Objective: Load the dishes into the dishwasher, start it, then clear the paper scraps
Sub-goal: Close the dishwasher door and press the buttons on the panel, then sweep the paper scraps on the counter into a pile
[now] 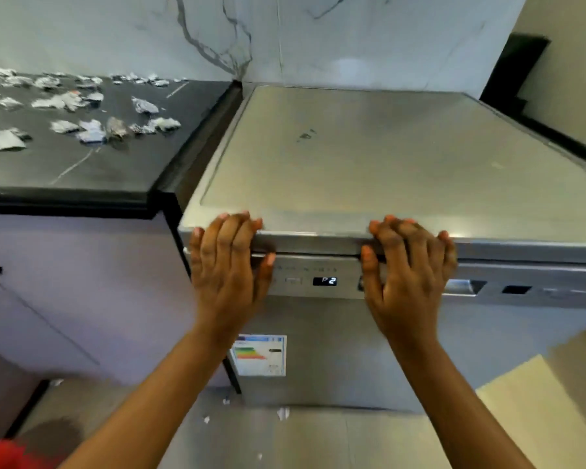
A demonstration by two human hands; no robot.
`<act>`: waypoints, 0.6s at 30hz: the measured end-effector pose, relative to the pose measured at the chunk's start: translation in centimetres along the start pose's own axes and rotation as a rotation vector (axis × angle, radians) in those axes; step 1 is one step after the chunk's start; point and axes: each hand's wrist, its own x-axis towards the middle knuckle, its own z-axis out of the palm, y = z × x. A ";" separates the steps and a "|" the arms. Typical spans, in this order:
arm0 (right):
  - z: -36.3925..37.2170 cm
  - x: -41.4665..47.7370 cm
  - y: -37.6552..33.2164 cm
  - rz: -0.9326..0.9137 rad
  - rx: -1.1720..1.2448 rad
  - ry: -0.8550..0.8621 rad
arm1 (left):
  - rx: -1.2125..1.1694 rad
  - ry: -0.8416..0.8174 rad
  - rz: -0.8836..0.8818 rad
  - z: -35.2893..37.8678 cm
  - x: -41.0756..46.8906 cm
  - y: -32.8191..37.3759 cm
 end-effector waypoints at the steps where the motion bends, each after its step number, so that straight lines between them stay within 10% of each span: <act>1: -0.7 0.2 -0.3 0.012 -0.021 -0.071 | 0.009 -0.070 -0.003 -0.7 0.1 0.1; 12: -7.1 6.8 -3.6 0.042 -0.274 -0.836 | -0.097 -0.942 -0.126 -9.5 6.2 0.0; 18: -3.9 9.8 -8.7 0.159 -0.163 -0.885 | -0.148 -0.925 -0.256 -11.8 7.0 -4.5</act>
